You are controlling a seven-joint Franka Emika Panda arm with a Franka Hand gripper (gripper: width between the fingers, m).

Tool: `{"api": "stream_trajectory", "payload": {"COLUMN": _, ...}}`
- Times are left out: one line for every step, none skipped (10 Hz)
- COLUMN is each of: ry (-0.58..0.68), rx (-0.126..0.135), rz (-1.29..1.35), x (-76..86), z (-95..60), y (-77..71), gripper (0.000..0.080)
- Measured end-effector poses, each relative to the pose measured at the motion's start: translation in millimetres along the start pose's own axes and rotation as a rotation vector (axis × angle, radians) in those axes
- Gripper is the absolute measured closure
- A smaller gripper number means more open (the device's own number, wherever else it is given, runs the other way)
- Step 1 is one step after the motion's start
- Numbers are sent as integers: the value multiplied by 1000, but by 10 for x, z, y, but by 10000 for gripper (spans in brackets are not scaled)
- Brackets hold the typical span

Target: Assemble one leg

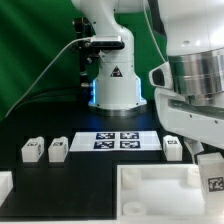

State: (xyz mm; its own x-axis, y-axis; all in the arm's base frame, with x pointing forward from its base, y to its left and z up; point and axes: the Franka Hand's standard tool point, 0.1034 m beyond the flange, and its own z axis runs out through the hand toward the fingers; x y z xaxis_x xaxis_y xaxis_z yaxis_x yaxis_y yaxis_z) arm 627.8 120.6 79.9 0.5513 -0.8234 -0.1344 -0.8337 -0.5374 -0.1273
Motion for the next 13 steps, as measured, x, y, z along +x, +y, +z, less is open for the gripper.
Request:
{"api": "stream_trajectory", "payload": {"ry": 0, "rx": 0, "rz": -105, "x": 5, "z": 1, "y": 3, "gripper": 151}}
{"api": "stream_trajectory", "payload": {"ry": 1, "rx": -1, "rz": -173, "x": 8, "z": 0, "y": 5, "gripper": 151}}
{"api": "stream_trajectory", "payload": {"ry": 4, "rx": -4, "rz": -306, "x": 24, "z": -2, "y": 13, "gripper": 151}}
{"api": "stream_trajectory", "payload": {"ry": 9, "rx": -8, "rz": -495, "x": 70, "z": -16, "y": 25, "gripper": 151}}
{"api": "stream_trajectory", "payload": {"ry": 17, "rx": -15, "rz": -602, "x": 84, "z": -27, "y": 17, "gripper": 151}}
{"api": "stream_trajectory", "payload": {"ry": 28, "rx": -28, "rz": -759, "x": 85, "z": -25, "y": 11, "gripper": 151}}
{"api": "stream_trajectory", "payload": {"ry": 28, "rx": -29, "rz": -783, "x": 96, "z": -24, "y": 21, "gripper": 151}}
{"api": "stream_trajectory", "payload": {"ry": 28, "rx": -28, "rz": -760, "x": 100, "z": -24, "y": 23, "gripper": 151}}
{"api": "stream_trajectory", "payload": {"ry": 28, "rx": -28, "rz": -760, "x": 100, "z": -23, "y": 24, "gripper": 282}}
{"api": "stream_trajectory", "payload": {"ry": 27, "rx": -24, "rz": -668, "x": 92, "z": -22, "y": 20, "gripper": 423}}
{"api": "stream_trajectory", "payload": {"ry": 27, "rx": -22, "rz": -549, "x": 86, "z": -20, "y": 18, "gripper": 423}}
{"api": "stream_trajectory", "payload": {"ry": 29, "rx": -21, "rz": -452, "x": 90, "z": -19, "y": 22, "gripper": 507}}
{"api": "stream_trajectory", "payload": {"ry": 30, "rx": -20, "rz": -346, "x": 93, "z": -19, "y": 24, "gripper": 507}}
